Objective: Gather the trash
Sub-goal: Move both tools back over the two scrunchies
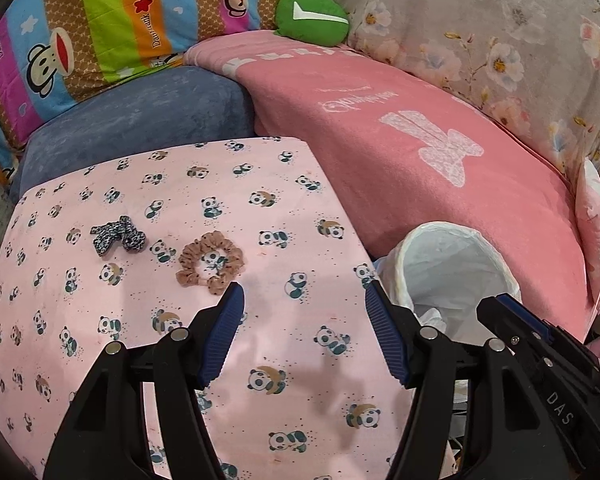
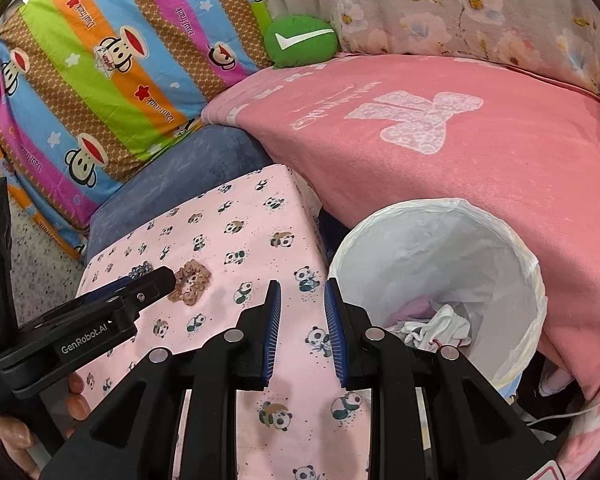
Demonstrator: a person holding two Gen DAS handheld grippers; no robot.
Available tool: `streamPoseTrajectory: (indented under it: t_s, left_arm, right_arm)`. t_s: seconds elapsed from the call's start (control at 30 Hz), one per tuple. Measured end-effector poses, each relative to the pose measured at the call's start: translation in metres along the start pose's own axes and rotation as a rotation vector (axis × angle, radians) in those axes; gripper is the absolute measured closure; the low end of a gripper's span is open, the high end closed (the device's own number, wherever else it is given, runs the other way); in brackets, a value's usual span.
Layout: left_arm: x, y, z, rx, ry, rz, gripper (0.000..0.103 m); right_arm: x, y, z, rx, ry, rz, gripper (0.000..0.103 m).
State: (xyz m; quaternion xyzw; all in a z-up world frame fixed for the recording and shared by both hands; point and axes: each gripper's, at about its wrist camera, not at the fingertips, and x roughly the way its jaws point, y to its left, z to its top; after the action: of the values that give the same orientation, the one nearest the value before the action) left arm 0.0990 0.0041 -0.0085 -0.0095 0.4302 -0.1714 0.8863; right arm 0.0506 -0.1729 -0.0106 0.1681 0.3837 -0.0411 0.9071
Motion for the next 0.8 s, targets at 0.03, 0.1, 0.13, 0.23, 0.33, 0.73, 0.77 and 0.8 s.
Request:
streamPoseTrajectory:
  t_s: [0.03,0.1,0.13,0.23,0.33,0.73,0.77,0.8]
  left_arm:
    - [0.001,0.007,-0.001,-0.009,0.002,0.007,0.043]
    - [0.002,0.019,-0.002,-0.027,0.008,0.019,0.041]
    - [0.003,0.027,-0.002,-0.037,0.009,0.030,0.038]
    - [0.004,0.048,-0.003,-0.069,0.008,0.060,0.036]
    - [0.006,0.068,-0.003,-0.097,0.009,0.088,0.035]
    - [0.025,0.156,-0.001,-0.182,0.036,0.210,0.024]
    - [0.028,0.162,0.000,-0.186,0.039,0.216,0.024]
    - [0.031,0.168,0.001,-0.190,0.043,0.223,0.024]
  right_arm:
    - [0.004,0.007,-0.001,-0.012,0.008,0.006,0.078]
    - [0.011,0.019,-0.002,-0.029,0.019,0.014,0.078]
    - [0.014,0.024,-0.003,-0.037,0.024,0.018,0.078]
    - [0.025,0.044,-0.005,-0.072,0.043,0.030,0.078]
    - [0.038,0.065,-0.008,-0.108,0.063,0.038,0.075]
    - [0.097,0.132,-0.014,-0.216,0.132,0.048,0.065]
    - [0.101,0.136,-0.014,-0.221,0.137,0.048,0.065]
    - [0.111,0.143,-0.013,-0.230,0.146,0.048,0.065]
